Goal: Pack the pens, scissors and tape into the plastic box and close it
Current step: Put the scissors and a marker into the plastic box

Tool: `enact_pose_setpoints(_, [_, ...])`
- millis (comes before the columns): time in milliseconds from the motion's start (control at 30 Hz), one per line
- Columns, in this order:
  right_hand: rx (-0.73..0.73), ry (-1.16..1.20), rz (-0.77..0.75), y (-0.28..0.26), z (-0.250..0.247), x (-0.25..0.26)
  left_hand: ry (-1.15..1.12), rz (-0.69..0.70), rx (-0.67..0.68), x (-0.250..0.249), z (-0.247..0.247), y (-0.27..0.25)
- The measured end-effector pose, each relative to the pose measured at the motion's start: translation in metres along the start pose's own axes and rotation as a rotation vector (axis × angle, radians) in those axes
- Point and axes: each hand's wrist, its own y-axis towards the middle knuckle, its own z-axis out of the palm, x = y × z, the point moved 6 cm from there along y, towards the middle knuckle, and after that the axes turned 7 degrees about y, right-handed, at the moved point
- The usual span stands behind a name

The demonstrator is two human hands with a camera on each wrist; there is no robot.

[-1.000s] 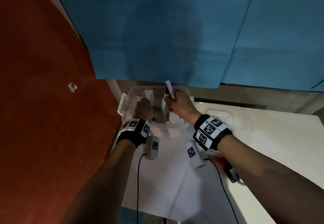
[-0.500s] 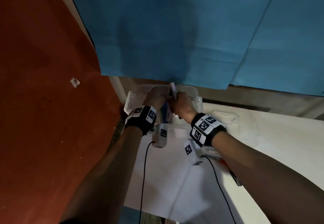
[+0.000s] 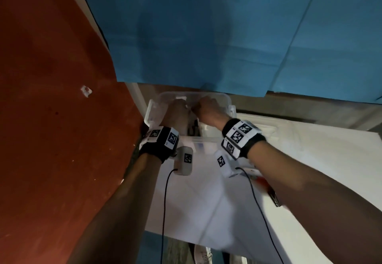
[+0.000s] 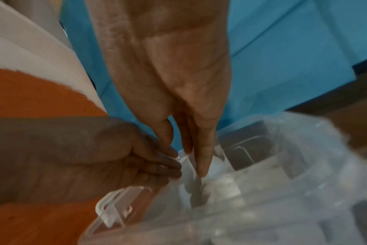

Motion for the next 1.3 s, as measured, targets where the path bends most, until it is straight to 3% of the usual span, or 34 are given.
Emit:
enact_pose_setpoints(100, [0.047, 0.193, -0.022, -0.025, -0.03, -0.01, 0.037, 0.073, 0.001, -0.026, 0.002, -0.013])
enact_pose_setpoints(233, [0.252, 0.339, 0.011, -0.067, -0.077, -0.056, -0.027, 0.32, -0.06, -0.089, 0.026, -0.042])
enact_pose_setpoints(367, [0.279, 0.252, 0.131, -0.1, -0.111, -0.141, -0.074, 0.46, 0.159, -0.13, 0.093, -0.079])
enact_pose_setpoints(533, [0.194, -0.169, 0.153, -0.124, -0.097, -0.231, 0.217, 0.412, 0.482, -0.109, 0.197, -0.099])
enact_pose_setpoints(733, [0.124, -0.344, 0.116, -0.133, -0.059, -0.277, 0.428, 0.445, 0.501, -0.072, 0.256, -0.124])
enact_pose_setpoints(867, [0.09, -0.396, 0.096, -0.13, -0.048, -0.281, 0.53, 0.483, 0.426, -0.069, 0.265, -0.134])
enact_pose_setpoints(1033, [0.104, -0.332, 0.086, -0.122, -0.055, -0.277, 0.657, 0.455, 0.477, -0.068, 0.263, -0.133])
enact_pose_setpoints(1133, [0.096, -0.172, 0.072, -0.118, -0.066, -0.271, 0.575, 0.426, 0.499, -0.06, 0.255, -0.13])
enact_pose_setpoints(1300, [0.205, -0.166, 0.103, -0.11, -0.056, -0.273, 0.39, 0.379, 0.442, -0.041, 0.214, -0.131])
